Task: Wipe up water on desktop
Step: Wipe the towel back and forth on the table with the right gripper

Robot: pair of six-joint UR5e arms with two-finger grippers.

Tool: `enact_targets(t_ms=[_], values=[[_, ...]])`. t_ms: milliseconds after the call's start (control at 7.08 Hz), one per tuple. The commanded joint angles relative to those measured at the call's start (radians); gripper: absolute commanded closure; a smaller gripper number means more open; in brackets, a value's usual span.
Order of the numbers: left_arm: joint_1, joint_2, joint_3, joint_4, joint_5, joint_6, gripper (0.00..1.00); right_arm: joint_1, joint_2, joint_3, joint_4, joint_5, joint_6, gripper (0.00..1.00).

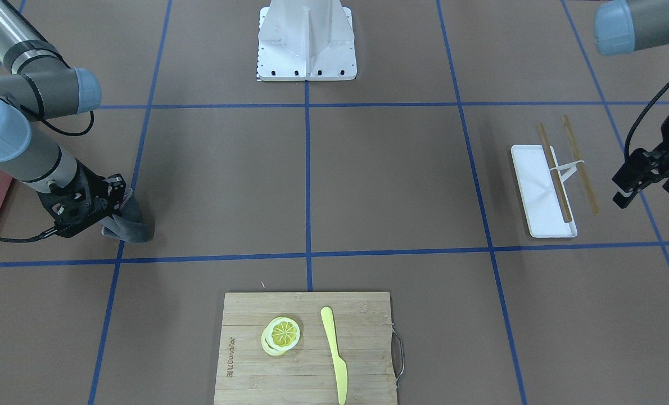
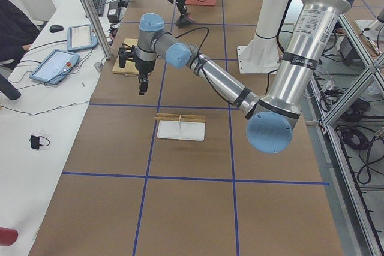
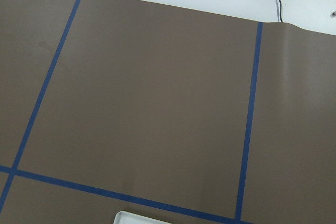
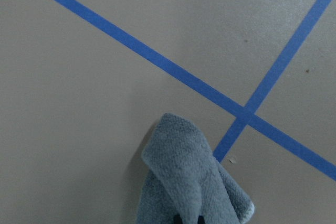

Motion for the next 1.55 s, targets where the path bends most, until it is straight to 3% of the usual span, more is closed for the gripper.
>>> enact_targets(t_ms=[0, 283, 989, 1413], values=[[-0.001, 0.005, 0.005, 0.000, 0.000, 0.006, 0.02, -0.001, -0.042, 0.026, 0.014, 0.042, -0.001, 1.00], [-0.001, 0.003, 0.009, -0.002, 0.002, 0.007, 0.02, -0.042, -0.104, 0.106, 0.014, 0.091, 0.032, 1.00], [0.000, 0.000, 0.009, -0.002, 0.032, 0.009, 0.02, -0.241, -0.116, 0.244, 0.015, 0.079, 0.262, 1.00], [0.000, 0.002, 0.003, -0.002, 0.032, 0.007, 0.02, -0.275, -0.093, 0.221, 0.014, 0.012, 0.292, 1.00]])
